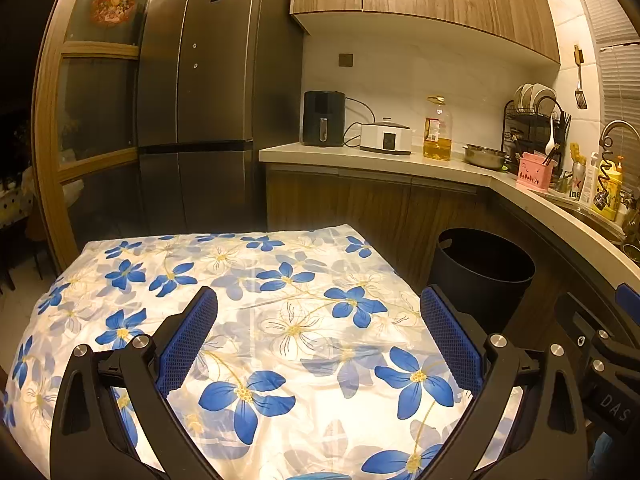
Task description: Collect trash
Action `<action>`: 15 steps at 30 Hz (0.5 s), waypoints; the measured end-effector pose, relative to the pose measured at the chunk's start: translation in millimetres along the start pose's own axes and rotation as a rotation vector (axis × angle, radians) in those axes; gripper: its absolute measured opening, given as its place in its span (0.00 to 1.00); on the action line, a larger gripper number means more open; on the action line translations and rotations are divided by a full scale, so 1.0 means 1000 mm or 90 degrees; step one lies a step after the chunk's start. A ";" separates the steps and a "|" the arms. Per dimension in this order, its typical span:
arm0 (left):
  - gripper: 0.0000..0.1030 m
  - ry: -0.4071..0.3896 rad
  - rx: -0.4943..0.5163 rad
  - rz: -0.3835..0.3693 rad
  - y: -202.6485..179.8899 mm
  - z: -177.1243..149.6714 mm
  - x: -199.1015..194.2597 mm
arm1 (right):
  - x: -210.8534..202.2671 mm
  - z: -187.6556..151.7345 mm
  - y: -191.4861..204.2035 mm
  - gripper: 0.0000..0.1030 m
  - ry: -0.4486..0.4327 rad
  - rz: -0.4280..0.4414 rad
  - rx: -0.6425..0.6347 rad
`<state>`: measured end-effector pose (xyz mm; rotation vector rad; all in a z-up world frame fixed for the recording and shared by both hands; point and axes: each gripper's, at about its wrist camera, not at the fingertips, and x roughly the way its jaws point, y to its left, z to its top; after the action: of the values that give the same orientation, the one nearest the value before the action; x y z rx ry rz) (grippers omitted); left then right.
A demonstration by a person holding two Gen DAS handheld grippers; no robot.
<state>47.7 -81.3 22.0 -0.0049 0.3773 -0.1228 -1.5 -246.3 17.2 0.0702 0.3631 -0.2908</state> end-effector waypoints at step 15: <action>0.94 0.001 0.001 0.001 0.000 0.000 0.001 | 0.001 0.001 0.000 0.95 0.002 0.002 0.001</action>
<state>48.4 -81.0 21.5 -0.0030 0.3791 -0.1216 -0.1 -246.7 17.8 0.0735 0.3662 -0.2882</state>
